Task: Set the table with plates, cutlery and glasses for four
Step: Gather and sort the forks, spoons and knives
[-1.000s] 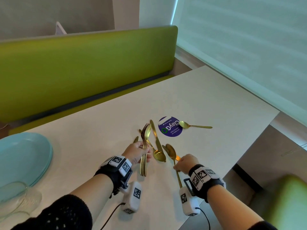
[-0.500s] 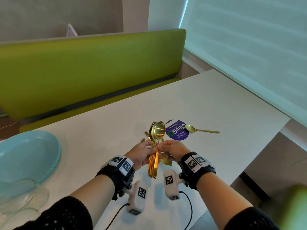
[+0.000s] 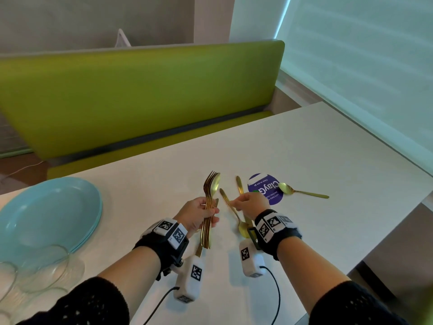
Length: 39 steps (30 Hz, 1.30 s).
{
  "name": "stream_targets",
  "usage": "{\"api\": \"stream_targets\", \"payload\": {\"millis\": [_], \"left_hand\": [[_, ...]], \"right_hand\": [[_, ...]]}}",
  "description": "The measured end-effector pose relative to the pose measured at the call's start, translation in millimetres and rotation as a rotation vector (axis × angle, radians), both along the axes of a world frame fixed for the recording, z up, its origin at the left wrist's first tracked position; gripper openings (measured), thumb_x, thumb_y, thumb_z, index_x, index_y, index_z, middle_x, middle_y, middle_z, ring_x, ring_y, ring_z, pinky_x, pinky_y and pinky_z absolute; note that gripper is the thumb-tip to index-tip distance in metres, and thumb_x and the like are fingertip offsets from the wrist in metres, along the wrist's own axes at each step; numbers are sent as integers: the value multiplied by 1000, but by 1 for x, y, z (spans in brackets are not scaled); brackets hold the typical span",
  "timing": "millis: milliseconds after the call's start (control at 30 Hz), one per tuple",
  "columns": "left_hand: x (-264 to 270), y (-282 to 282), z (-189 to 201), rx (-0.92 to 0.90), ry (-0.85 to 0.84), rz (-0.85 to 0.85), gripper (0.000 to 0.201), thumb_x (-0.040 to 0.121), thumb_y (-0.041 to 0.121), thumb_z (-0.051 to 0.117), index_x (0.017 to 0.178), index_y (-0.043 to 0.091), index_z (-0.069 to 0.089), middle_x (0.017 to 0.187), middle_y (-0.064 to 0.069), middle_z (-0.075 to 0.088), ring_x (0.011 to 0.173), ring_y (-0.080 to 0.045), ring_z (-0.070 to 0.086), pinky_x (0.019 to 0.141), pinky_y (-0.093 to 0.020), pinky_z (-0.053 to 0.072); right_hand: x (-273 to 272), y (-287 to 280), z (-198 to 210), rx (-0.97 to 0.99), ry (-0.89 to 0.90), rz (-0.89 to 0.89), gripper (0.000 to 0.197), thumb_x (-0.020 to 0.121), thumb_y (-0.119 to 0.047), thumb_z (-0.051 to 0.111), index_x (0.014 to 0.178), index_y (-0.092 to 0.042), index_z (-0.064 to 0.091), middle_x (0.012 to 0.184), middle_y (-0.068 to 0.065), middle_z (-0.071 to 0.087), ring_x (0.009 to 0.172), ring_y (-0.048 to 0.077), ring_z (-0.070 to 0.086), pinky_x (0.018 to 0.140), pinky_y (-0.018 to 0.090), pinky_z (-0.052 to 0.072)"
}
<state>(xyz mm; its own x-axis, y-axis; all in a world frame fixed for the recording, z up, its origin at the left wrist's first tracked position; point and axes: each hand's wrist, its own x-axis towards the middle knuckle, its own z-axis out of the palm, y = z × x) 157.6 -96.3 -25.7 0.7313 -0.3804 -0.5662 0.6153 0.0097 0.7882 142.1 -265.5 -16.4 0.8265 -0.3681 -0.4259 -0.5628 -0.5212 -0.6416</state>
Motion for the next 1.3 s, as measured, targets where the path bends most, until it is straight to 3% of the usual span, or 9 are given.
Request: {"api": "stream_targets", "payload": {"millis": [100,167,300,500,733,800,933,1133,1300], "left_hand": [[7,10,0,36,-18,49,19,91,-8,50,106,4,53,82,-10,60,60,-19,61,51,-24,56],[12,16,-2,68,-30,46,18,92,-6,49,105,5,53,83,-10,59,65,-21,59,55,-25,56],[19,24,-8,134,-56,18,17,93,-3,49,98,12,56,88,-8,61,71,-19,63,70,-31,56],[21,26,-12,159,-58,9,19,93,-2,49,93,15,57,89,-7,62,73,-17,63,69,-29,57],[29,24,-8,185,-83,19,17,92,-3,49,100,11,55,88,-7,62,73,-17,62,73,-32,55],[32,24,-6,214,-108,19,18,92,-3,50,104,10,54,87,-7,62,72,-17,62,73,-31,54],[35,19,-3,241,-137,-25,21,90,-5,51,107,8,53,90,-9,61,73,-18,62,70,-29,53],[25,0,5,177,-112,-177,26,87,-15,47,103,4,51,82,-9,59,67,-17,60,53,-20,53],[13,-13,9,162,-79,-304,26,80,-17,50,84,8,57,76,-10,64,65,-15,63,61,-24,51]], "right_hand": [[9,-5,-8,-241,85,66,22,88,-27,64,101,-10,69,103,4,69,97,18,62,86,27,51],[12,-1,-15,-368,158,148,24,91,-22,55,108,-9,67,110,6,68,103,21,63,90,31,53],[16,12,-34,-456,259,201,26,89,-18,54,112,-12,66,111,7,67,104,23,63,84,30,53],[19,19,-41,-525,317,172,25,90,-13,51,112,-7,63,113,10,65,105,25,63,82,31,51],[18,17,-22,-568,303,358,26,90,-15,53,112,-8,64,109,9,66,98,23,65,77,28,52],[18,17,-7,-691,272,499,25,92,-14,50,114,-8,61,112,9,64,101,23,63,78,29,50],[15,19,22,-950,76,852,25,95,-9,42,112,-7,61,113,10,62,111,26,53,91,36,45],[11,24,39,-1001,-121,1157,27,97,-19,42,108,-11,65,108,6,57,109,25,44,94,38,40],[7,24,43,-1003,-235,1259,24,95,-20,46,103,-12,68,107,3,61,109,25,47,90,37,39]]}}
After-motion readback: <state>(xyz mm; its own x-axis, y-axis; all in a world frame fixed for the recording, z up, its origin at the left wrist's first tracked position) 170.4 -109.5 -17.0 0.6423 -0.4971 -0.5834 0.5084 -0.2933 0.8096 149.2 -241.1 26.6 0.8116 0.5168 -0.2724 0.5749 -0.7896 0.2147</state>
